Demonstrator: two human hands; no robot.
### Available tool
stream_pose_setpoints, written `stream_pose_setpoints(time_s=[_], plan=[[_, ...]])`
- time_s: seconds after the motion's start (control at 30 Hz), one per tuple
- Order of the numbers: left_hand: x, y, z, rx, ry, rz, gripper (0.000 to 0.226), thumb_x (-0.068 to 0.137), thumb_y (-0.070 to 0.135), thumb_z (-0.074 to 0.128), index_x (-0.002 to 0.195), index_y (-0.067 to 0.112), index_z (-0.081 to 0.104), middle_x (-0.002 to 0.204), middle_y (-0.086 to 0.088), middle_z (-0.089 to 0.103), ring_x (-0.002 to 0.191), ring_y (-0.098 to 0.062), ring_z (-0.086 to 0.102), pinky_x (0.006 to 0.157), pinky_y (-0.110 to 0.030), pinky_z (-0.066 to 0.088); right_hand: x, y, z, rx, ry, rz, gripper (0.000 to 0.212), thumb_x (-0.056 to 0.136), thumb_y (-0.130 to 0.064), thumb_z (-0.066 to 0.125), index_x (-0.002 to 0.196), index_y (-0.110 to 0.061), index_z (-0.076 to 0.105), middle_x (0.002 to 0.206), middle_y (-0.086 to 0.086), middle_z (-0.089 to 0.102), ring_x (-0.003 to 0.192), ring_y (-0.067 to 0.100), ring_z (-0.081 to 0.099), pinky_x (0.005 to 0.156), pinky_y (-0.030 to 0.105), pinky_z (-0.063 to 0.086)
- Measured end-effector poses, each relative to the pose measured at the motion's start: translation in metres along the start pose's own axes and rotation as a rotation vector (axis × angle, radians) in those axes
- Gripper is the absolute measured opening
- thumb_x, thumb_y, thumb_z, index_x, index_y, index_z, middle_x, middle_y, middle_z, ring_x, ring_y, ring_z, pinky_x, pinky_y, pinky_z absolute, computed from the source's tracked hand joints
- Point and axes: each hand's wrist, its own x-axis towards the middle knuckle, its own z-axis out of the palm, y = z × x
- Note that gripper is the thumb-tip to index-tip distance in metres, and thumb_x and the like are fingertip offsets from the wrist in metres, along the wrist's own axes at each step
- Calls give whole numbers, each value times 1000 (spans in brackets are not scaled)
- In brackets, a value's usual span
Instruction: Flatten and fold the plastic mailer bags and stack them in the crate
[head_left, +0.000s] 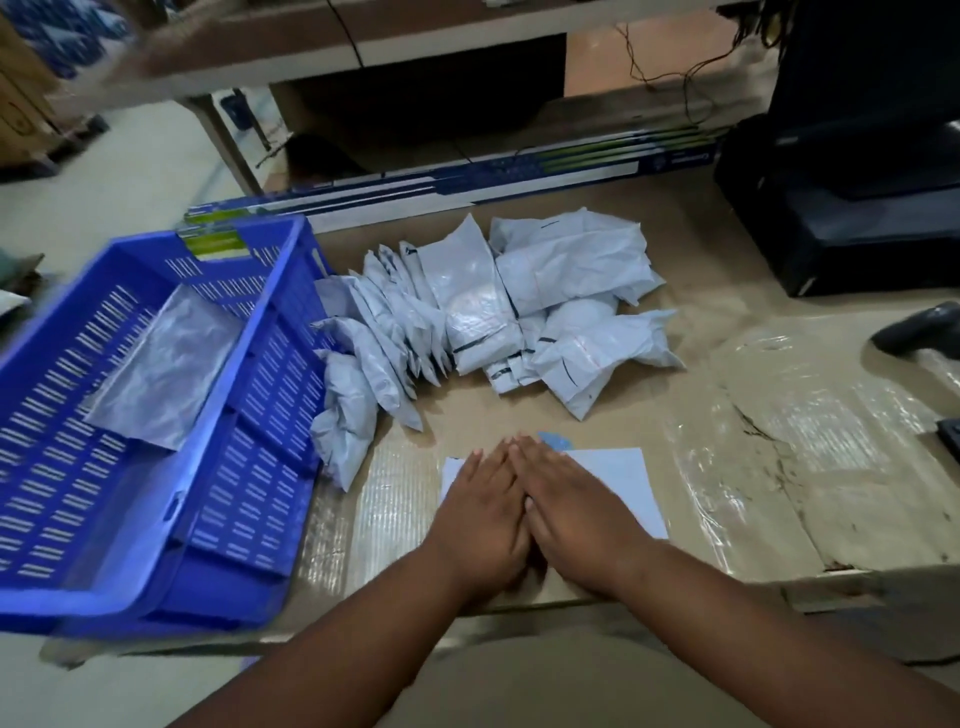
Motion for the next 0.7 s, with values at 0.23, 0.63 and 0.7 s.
stream_pose_setpoints(time_s=[0.23,0.63,0.7], plan=[[-41,-60,-14,123,-135,-101,79,109,67,20,170,24,-6,177,5,-17,160,-7,-21,133,-47,1,-33,63,-8,-168,-36,139,82,101,-70,1,169,-24,-2,175,-5,-15,161,12,-16,130,35,-8],[43,-22,-89,182,-393,-229,129,66,79,81,167,34,15,153,1,51,139,-28,46,110,-49,41,36,57,-78,-177,-310,57,91,67,-84,65,142,-34,52,130,-1,45,126,24,45,100,45,50],[48,-22,-93,150,-446,-262,114,60,79,85,155,34,39,142,5,58,129,-24,52,106,-46,45,42,59,-85,-179,-347,29,82,68,-79,73,133,-33,57,124,-2,48,120,21,48,97,42,50]])
